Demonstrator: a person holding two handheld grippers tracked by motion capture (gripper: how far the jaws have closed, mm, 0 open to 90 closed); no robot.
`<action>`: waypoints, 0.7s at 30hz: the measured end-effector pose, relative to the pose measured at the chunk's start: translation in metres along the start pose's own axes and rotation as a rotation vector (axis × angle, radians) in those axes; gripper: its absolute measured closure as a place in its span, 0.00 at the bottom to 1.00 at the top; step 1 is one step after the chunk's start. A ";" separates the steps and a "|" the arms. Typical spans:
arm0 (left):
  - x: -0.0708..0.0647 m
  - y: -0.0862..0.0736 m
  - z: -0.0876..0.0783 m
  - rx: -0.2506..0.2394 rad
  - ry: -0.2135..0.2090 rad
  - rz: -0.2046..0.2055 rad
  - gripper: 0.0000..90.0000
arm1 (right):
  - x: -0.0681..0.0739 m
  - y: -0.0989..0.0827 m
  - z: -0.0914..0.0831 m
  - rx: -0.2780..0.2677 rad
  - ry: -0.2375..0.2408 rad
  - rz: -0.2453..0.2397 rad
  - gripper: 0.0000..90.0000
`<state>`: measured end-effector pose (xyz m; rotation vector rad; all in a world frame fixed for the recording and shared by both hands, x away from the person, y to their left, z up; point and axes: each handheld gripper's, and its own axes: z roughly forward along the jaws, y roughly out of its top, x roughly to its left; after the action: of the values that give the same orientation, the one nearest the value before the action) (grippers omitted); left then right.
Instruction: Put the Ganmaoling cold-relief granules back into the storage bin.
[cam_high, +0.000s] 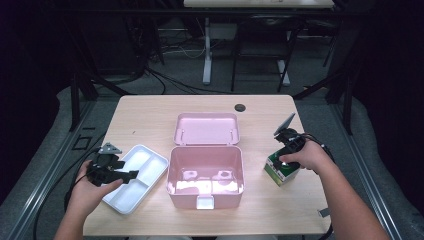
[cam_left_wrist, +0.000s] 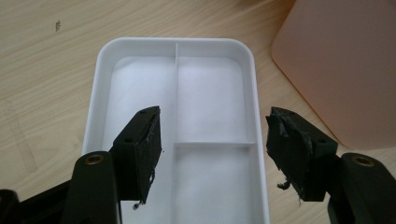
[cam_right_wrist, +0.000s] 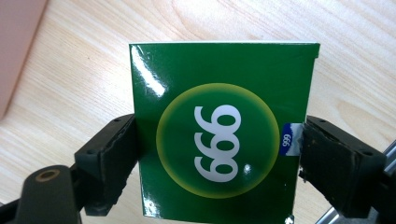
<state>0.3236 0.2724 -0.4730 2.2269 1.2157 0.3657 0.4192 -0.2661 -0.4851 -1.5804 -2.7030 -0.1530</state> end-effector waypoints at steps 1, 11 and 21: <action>0.000 0.000 0.000 0.000 0.000 -0.001 0.40 | 0.000 0.000 -0.001 -0.007 0.001 0.007 0.17; 0.000 0.000 0.000 -0.001 -0.001 0.000 0.40 | 0.002 0.000 -0.009 -0.003 -0.003 0.000 0.17; -0.001 0.000 -0.001 -0.001 -0.002 -0.002 0.40 | 0.006 0.000 -0.023 -0.015 -0.011 -0.019 0.17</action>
<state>0.3227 0.2720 -0.4727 2.2242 1.2167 0.3630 0.4158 -0.2629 -0.4620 -1.5646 -2.7319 -0.1654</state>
